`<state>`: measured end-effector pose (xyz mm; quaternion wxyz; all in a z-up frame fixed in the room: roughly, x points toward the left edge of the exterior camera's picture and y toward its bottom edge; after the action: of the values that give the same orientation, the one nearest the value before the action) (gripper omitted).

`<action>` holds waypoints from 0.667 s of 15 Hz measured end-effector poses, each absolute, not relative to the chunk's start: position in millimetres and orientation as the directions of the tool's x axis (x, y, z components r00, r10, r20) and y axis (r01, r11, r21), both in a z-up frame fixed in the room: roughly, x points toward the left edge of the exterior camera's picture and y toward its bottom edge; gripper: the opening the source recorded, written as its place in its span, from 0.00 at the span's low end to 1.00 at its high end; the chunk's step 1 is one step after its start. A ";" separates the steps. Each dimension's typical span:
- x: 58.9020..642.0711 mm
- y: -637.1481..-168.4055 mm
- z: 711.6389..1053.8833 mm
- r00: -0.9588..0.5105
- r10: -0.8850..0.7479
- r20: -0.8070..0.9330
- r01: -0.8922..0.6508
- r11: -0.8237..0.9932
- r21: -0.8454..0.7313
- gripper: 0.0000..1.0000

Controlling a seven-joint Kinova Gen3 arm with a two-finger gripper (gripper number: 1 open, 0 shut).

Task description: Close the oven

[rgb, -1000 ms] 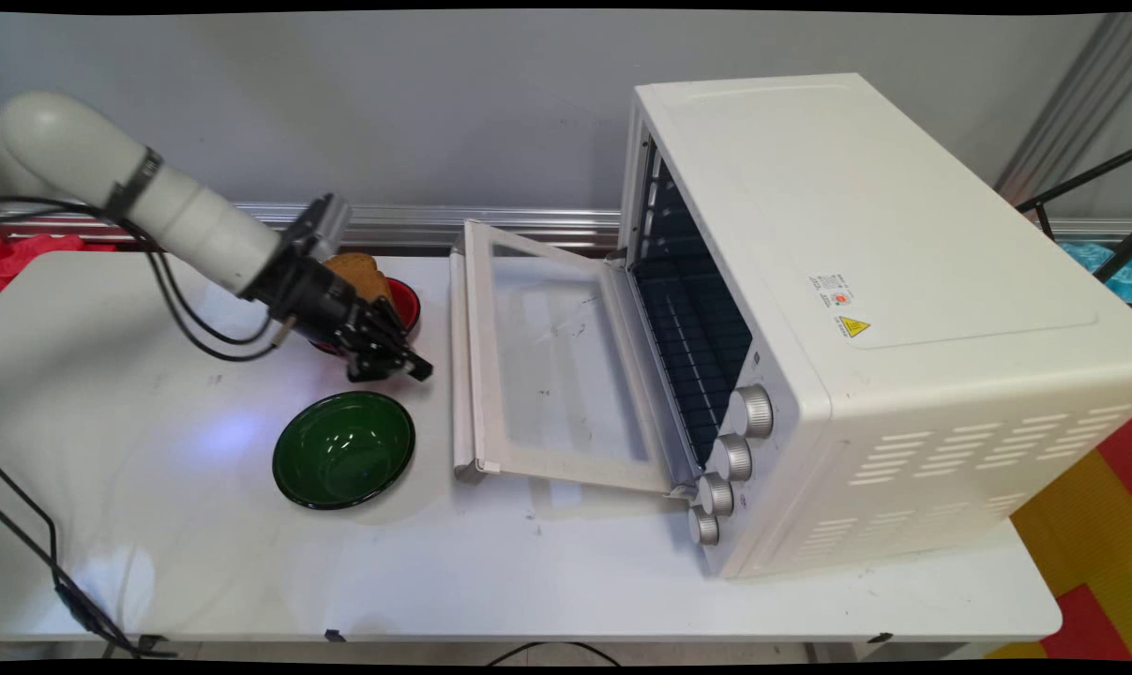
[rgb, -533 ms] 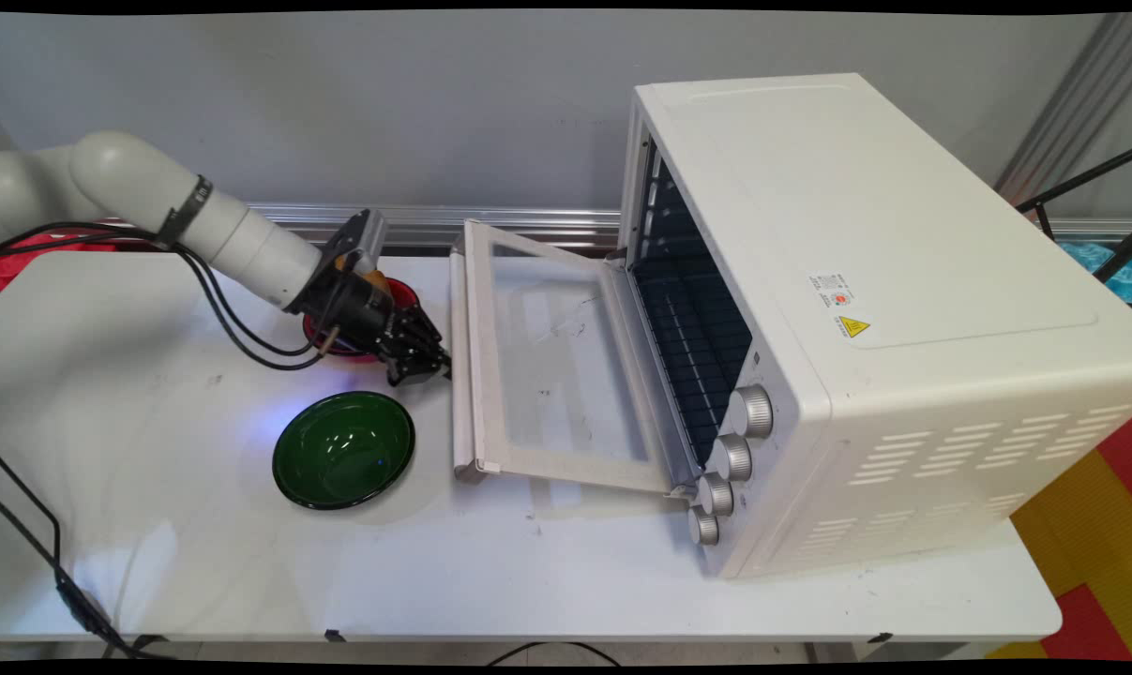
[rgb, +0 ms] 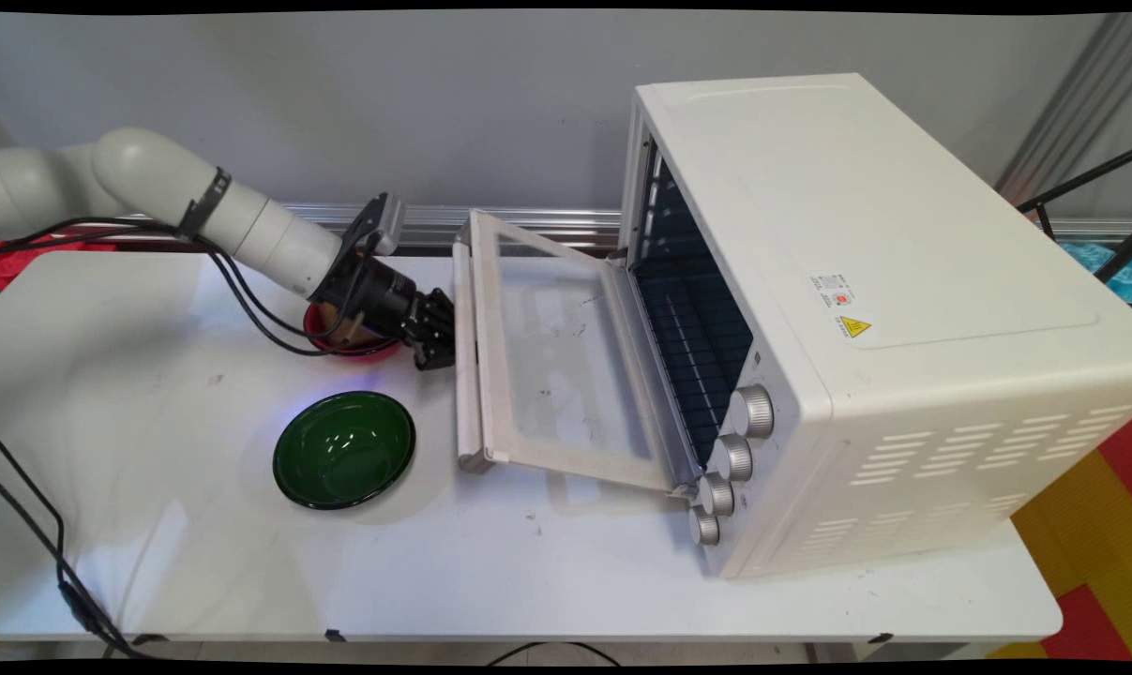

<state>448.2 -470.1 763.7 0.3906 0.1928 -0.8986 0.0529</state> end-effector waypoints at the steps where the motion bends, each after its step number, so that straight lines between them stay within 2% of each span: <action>1: 446.8 -471.1 767.6 -0.614 -0.304 0.728 -0.388 0.920 0.057 0.00; 10: 429.5 -489.7 811.5 -0.550 -0.273 0.790 -0.387 0.921 0.049 0.00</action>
<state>429.5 -489.7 811.5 0.4357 0.1878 -0.8778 0.0653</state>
